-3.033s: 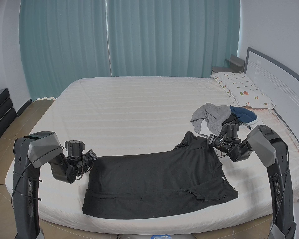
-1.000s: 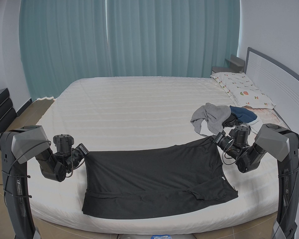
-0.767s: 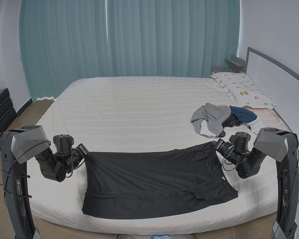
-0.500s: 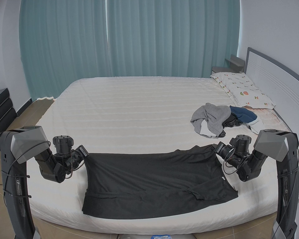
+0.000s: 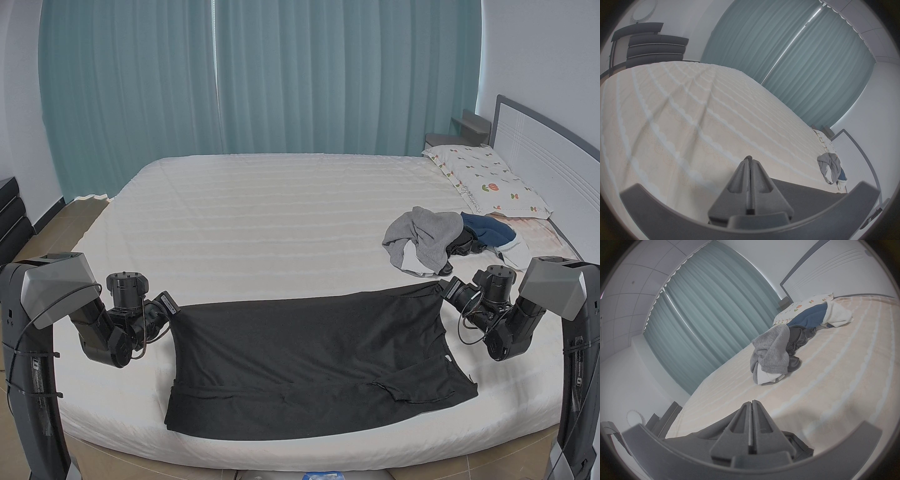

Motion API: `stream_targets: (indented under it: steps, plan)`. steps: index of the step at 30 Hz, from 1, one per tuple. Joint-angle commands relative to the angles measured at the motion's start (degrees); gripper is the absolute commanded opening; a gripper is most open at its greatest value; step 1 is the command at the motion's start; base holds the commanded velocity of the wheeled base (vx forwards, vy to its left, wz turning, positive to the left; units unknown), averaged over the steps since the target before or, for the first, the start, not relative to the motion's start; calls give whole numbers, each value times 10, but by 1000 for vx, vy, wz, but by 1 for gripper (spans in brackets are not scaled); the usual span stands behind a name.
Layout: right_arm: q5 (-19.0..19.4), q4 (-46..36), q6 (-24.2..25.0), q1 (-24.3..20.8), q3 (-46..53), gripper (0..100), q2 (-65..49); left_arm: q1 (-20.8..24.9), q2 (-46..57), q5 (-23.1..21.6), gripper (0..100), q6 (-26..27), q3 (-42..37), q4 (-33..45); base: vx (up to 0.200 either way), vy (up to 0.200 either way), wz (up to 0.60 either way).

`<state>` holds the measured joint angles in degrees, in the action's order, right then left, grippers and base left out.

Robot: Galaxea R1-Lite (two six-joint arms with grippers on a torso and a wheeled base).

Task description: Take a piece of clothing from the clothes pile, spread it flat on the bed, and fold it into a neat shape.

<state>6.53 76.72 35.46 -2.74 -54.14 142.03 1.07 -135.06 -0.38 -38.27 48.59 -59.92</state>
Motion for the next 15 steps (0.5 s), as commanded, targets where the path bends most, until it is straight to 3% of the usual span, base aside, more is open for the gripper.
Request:
stream_targets:
  steps: [1,15]
  plan:
    - [-1,11,0,1,-1,0,19,0,-3,0,0,0,1,0,0,0,0]
    - [1,7,0,9,-36,0,17,0,-4,0,0,4,-7,-43,0,0,0]
